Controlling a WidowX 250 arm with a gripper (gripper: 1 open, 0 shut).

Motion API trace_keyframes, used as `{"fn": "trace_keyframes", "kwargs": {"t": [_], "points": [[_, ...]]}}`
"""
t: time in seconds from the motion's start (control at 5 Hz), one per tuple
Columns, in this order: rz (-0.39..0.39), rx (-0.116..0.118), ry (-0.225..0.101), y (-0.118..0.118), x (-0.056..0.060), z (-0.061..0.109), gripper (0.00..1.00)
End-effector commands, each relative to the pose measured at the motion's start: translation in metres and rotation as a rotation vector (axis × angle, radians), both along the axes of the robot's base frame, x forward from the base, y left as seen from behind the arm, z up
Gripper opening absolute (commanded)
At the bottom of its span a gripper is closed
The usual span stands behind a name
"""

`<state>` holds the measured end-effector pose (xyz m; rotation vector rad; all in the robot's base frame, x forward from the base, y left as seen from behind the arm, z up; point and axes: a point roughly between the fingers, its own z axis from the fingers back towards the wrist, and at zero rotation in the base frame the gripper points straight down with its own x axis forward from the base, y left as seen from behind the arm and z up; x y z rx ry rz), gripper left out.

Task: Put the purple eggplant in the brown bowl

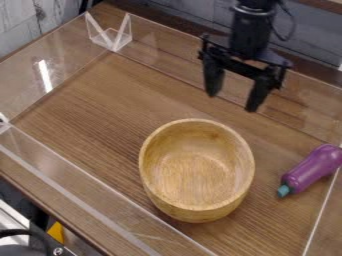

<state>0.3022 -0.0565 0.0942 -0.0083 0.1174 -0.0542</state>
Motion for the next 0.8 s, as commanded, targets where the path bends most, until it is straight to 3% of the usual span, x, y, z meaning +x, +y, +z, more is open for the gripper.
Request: {"fn": "trace_keyframes", "kwargs": {"t": [0.0, 0.4, 0.6], "points": [[-0.009, -0.01, -0.062, -0.022, 0.009, 0.016, 1.0], [-0.144, -0.03, -0.084, -0.05, -0.015, 0.011, 1.0], [-0.202, -0.046, -0.092, -0.053, -0.017, 0.003, 1.0]]}}
